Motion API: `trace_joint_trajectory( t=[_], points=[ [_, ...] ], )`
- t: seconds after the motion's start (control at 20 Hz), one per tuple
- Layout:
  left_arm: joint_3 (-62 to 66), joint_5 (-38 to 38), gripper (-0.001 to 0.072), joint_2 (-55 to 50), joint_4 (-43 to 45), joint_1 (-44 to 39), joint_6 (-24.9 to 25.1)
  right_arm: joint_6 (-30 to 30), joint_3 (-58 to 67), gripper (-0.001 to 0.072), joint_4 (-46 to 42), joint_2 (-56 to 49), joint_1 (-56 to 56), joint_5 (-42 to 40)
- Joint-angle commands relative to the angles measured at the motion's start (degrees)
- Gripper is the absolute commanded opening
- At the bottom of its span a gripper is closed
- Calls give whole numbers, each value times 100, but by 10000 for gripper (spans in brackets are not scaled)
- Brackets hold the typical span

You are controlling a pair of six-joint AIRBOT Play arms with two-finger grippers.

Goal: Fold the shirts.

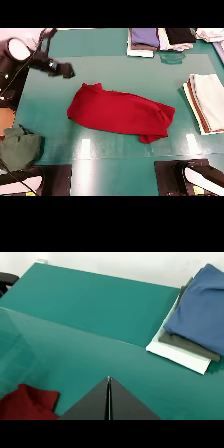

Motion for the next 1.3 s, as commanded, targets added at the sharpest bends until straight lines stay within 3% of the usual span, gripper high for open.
trace_joint_trajectory(
  t=[0.0,0.2,0.45,0.5,0.6,0.65,0.85,1.05,1.1,1.15,1.2,1.25],
  points=[
    [-1185,24,548,-116,-428,857,131,0,-245,16,9,-4,2,-17],
    [-1980,374,548,-507,-802,822,240,2,-385,16,39,-2,11,-17],
    [-2020,691,547,-839,-1488,376,535,2,-380,16,39,-4,11,9],
    [-1982,691,519,-833,-1506,302,535,0,-382,16,35,-4,11,15],
    [-1709,413,102,-817,-1497,321,540,0,-382,16,-9,-4,-22,68],
    [-1506,291,25,-772,-1473,341,546,0,-385,16,-2,-4,-120,190],
    [-680,267,24,-273,-1307,341,579,68,-1204,16,0,160,-872,1156],
    [-389,330,25,61,-1241,341,584,66,-3506,19,4,522,-1980,1110],
    [-389,302,25,70,-1244,341,579,63,-4079,101,2,540,-2214,1012],
    [-391,271,25,63,-1241,341,579,61,-4656,365,2,511,-2406,907],
    [-396,258,25,55,-1246,341,577,63,-5125,465,22,437,-2527,811],
    [-396,258,24,52,-1244,341,575,59,-5547,463,48,302,-2562,710]
  ],
)
